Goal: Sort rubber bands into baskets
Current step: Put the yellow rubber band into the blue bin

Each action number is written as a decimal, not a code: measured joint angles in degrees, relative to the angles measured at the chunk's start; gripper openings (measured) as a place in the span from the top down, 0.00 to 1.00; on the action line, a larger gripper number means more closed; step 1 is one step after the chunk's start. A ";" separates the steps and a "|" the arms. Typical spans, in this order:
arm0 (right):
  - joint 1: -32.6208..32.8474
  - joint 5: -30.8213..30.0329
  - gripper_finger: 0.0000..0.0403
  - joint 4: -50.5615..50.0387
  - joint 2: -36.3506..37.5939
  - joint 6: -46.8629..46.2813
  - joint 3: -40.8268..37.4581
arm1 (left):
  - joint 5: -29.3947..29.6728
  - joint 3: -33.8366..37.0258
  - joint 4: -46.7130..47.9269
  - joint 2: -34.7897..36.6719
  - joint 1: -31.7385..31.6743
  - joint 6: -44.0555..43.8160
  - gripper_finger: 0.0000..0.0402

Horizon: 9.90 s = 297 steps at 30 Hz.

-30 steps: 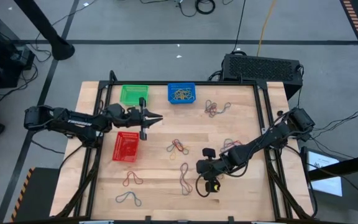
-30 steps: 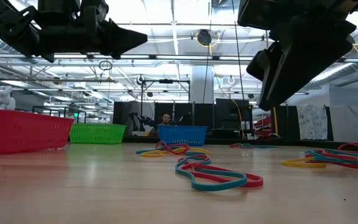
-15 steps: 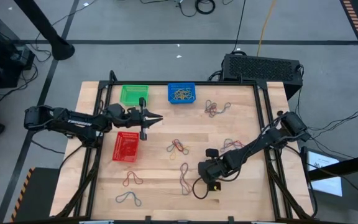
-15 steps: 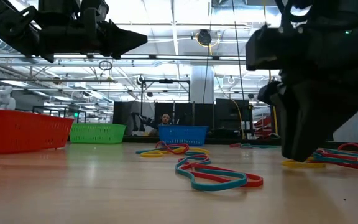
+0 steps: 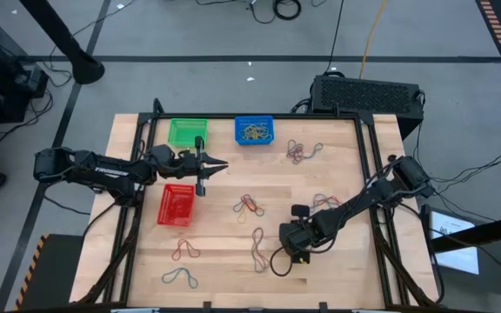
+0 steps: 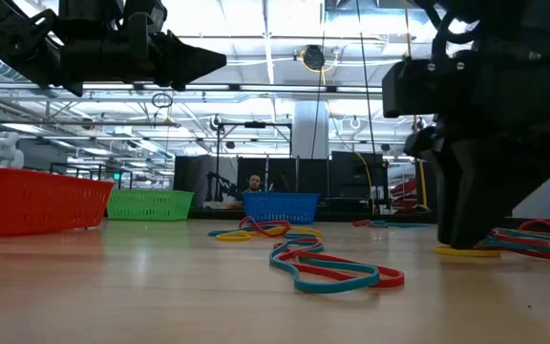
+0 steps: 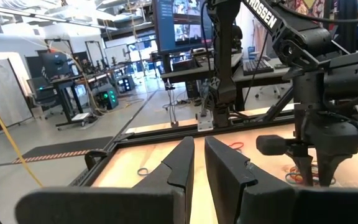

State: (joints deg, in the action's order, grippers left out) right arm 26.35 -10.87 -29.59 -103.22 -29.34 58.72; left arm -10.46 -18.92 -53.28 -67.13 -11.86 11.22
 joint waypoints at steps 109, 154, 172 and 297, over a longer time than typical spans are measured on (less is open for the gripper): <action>4.17 -44.19 1.00 -13.34 25.25 -26.11 0.00 | -0.23 0.00 1.97 0.00 -0.02 1.26 0.88; -2.78 -21.47 1.00 6.95 19.55 -15.37 0.03 | -0.22 -0.15 3.19 0.00 -0.07 2.67 0.88; -3.82 -27.75 1.00 -1.10 19.75 -18.01 0.02 | -0.20 -0.17 3.28 0.00 -0.07 2.69 0.88; -4.48 -13.03 1.00 5.82 13.86 -13.14 -0.02 | 3.50 -36.28 25.77 -39.78 17.92 -3.39 0.60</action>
State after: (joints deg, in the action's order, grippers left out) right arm 21.87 -23.90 -23.77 -89.36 -42.48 58.70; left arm -6.96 -55.20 -27.51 -106.91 6.07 7.84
